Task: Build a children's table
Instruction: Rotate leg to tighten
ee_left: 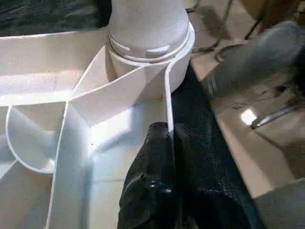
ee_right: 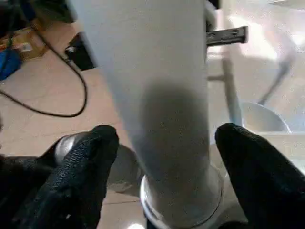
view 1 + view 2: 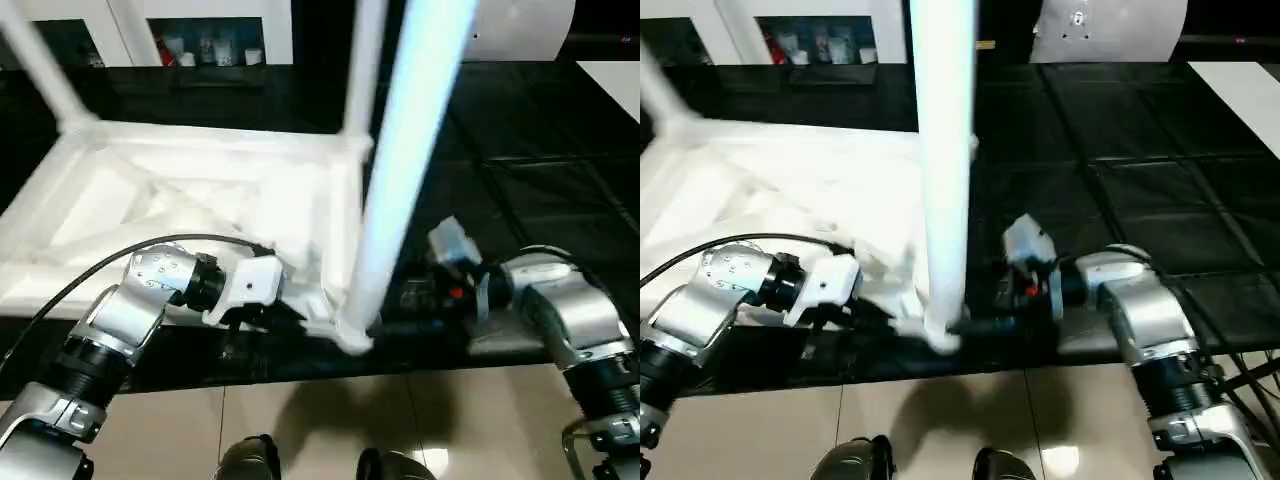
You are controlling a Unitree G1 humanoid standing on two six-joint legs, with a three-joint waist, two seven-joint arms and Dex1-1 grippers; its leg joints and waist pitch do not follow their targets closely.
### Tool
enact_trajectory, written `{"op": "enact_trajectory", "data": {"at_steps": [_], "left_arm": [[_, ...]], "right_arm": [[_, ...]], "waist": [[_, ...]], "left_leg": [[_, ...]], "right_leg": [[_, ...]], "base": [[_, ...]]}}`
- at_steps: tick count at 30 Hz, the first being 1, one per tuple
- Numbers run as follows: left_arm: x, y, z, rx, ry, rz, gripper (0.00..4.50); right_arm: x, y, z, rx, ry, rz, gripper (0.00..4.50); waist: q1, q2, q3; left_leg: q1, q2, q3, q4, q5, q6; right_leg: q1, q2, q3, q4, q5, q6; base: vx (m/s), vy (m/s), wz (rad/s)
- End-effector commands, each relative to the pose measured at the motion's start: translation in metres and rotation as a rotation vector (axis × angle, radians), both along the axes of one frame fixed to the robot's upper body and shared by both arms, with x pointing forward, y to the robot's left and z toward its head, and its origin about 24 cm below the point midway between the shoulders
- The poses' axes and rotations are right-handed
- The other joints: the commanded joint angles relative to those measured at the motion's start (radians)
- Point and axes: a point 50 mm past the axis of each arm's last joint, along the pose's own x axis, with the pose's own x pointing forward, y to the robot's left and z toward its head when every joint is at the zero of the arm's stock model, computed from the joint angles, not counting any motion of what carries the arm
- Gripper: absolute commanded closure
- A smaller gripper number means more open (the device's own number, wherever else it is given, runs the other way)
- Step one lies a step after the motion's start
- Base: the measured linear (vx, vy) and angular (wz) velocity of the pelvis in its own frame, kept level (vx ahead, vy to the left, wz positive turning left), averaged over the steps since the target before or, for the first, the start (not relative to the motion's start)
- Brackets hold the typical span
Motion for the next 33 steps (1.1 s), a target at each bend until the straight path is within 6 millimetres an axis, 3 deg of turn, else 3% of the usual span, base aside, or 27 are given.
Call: {"op": "enact_trajectory", "data": {"at_steps": [1, 12, 21, 24, 27, 28, 32, 33], "left_arm": [[-0.007, -0.014, -0.002, 0.030, 0.009, -0.140, 4.50], [-0.005, -0.016, -0.003, 0.037, 0.004, -0.166, 4.50], [0.002, -0.007, -0.002, -0.010, 0.011, -0.048, 4.50], [0.010, 0.000, 0.003, -0.072, 0.001, 0.102, 4.50], [0.014, 0.005, 0.005, -0.061, -0.031, 0.178, 4.50], [0.016, 0.006, 0.006, -0.070, -0.035, 0.224, 4.50], [0.024, -0.003, 0.009, -0.133, -0.030, 0.385, 4.50], [0.026, -0.006, 0.010, -0.148, -0.029, 0.418, 4.50]], "right_arm": [[-0.001, 0.001, 0.002, -0.011, 0.012, 0.074, 1.16], [-0.006, 0.005, -0.002, -0.041, 0.045, 0.158, 2.10], [-0.008, 0.007, -0.002, 0.005, 0.107, 0.132, 2.32], [-0.001, 0.006, -0.003, 0.053, 0.122, -0.030, 2.32], [0.005, 0.006, -0.006, 0.056, 0.084, -0.174, 2.32], [0.008, 0.007, -0.008, 0.051, 0.064, -0.241, 2.33], [0.018, 0.014, -0.013, 0.071, 0.053, -0.451, 2.36], [0.019, 0.017, -0.014, 0.080, 0.066, -0.493, 2.36]], "waist": [[-0.006, -0.011, -0.071], [0.001, -0.014, -0.071], [0.002, -0.014, -0.070], [0.002, -0.011, -0.067], [-0.008, -0.012, -0.063], [-0.012, -0.008, -0.063], [-0.035, -0.010, -0.067], [-0.042, -0.012, -0.069]], "left_leg": [[0.029, 0.075, -0.032, -0.060, -0.146, 0.092], [0.030, 0.074, -0.032, -0.058, -0.137, 0.090], [0.028, 0.074, -0.033, -0.059, -0.143, 0.090], [0.028, 0.073, -0.033, -0.060, -0.157, 0.079], [0.029, 0.071, -0.038, -0.066, -0.195, 0.044], [0.030, 0.071, -0.039, -0.067, -0.203, 0.034], [0.027, 0.069, -0.038, -0.066, -0.169, 0.031], [0.023, 0.066, -0.038, -0.064, -0.154, 0.037]], "right_leg": [[0.047, -0.101, 0.063, -0.070, -0.205, -0.233], [0.048, -0.100, 0.064, -0.069, -0.187, -0.235], [0.048, -0.100, 0.064, -0.069, -0.203, -0.235], [0.047, -0.101, 0.064, -0.072, -0.234, -0.230], [0.045, -0.103, 0.065, -0.082, -0.325, -0.201], [0.044, -0.103, 0.065, -0.083, -0.334, -0.197], [0.045, -0.099, 0.065, -0.074, -0.243, -0.218], [0.051, -0.099, 0.065, -0.072, -0.217, -0.229]], "base": [[0.000, 0.000, 0.00], [0.000, 0.000, 0.00], [0.000, 0.000, 0.00], [0.000, 0.000, 0.00], [0.000, 0.000, 0.00], [0.000, 0.000, 0.00], [0.000, 0.000, 0.00], [0.000, 0.000, 0.00]]}}
